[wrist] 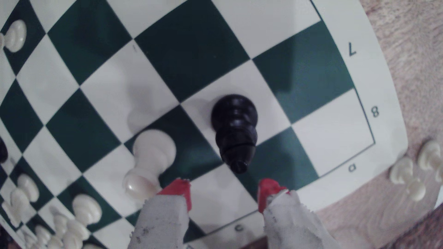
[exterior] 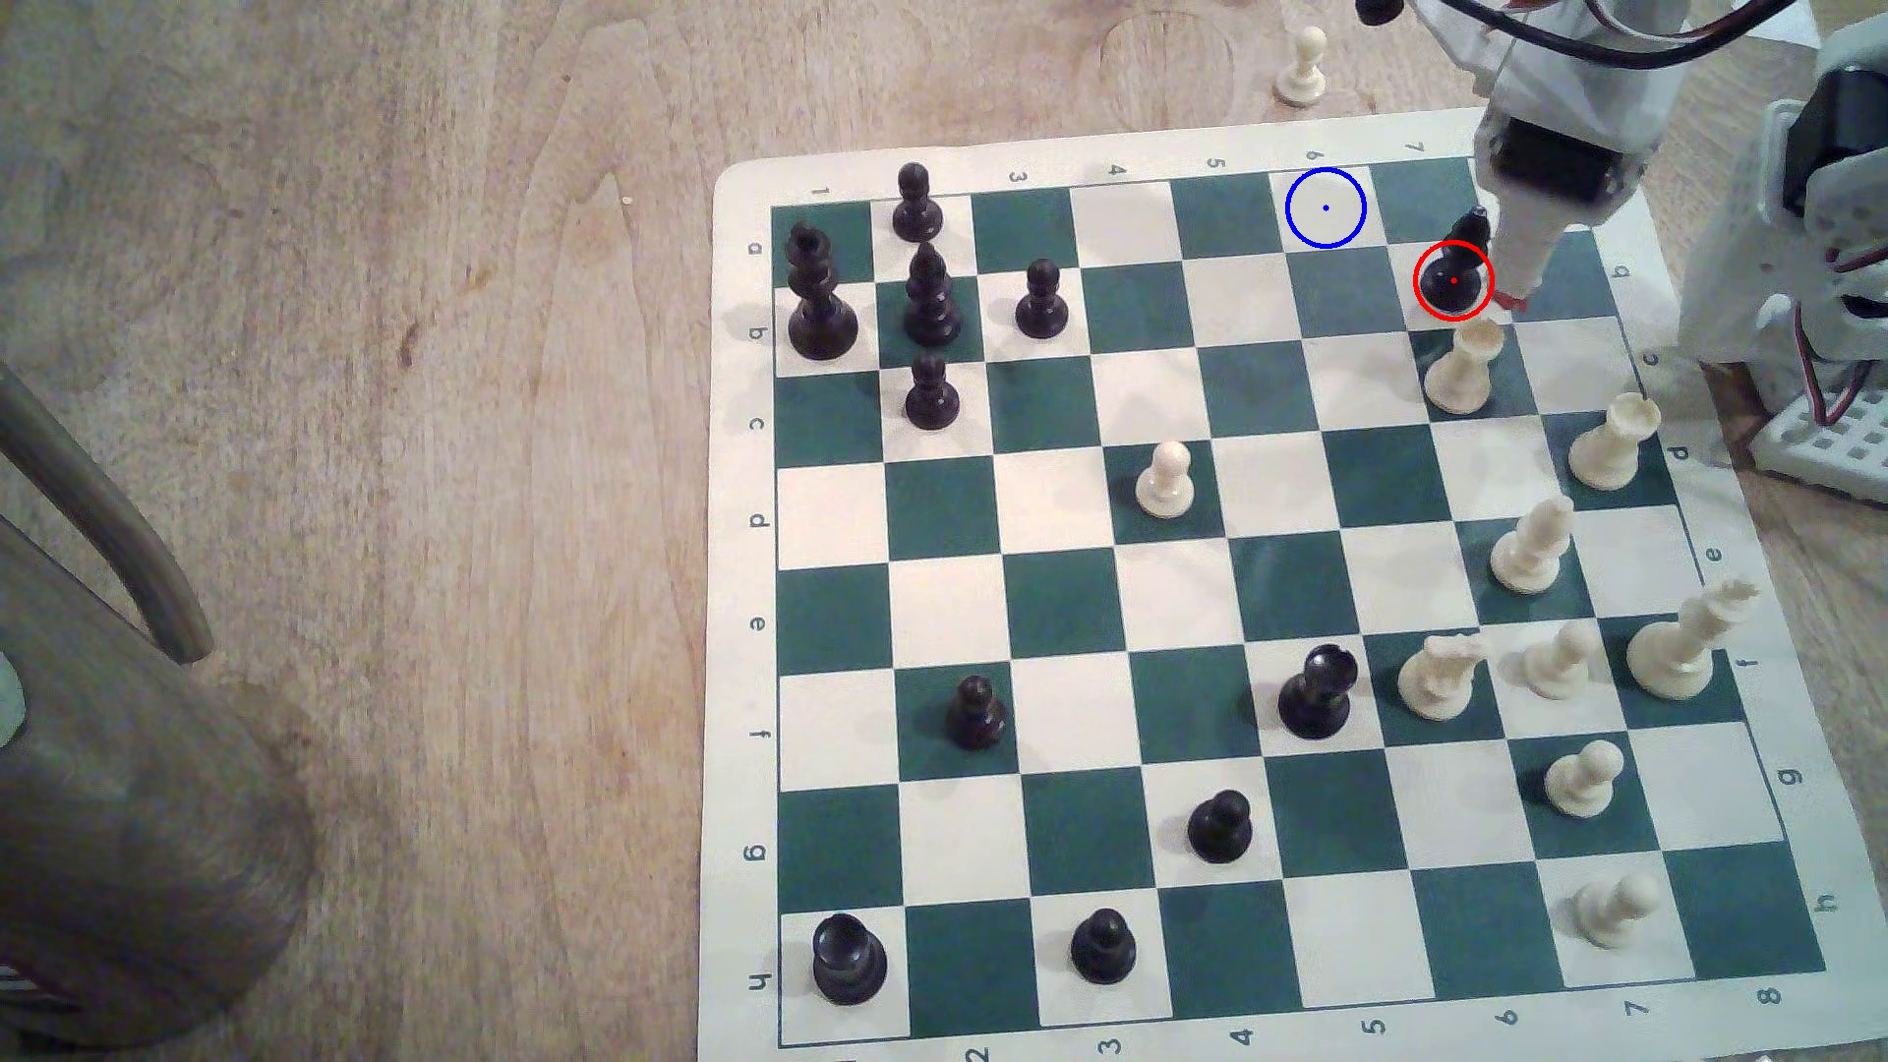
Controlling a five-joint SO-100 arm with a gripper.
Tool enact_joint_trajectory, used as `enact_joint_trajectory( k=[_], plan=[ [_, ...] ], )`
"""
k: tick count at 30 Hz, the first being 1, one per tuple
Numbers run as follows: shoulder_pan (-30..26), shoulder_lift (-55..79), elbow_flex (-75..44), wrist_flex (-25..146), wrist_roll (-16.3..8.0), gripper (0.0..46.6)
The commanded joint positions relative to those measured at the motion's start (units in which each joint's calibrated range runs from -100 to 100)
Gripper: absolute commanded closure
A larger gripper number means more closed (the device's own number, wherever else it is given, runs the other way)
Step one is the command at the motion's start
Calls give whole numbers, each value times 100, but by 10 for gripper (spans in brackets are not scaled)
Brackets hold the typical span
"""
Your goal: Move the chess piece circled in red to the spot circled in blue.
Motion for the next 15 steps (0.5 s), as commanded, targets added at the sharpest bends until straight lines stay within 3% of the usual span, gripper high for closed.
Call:
enact_joint_trajectory(
  k=[1,15],
  plan=[
    [-10,24,-21,-130,-34,302],
    [37,338,115,-818,-127,296]
  ],
)
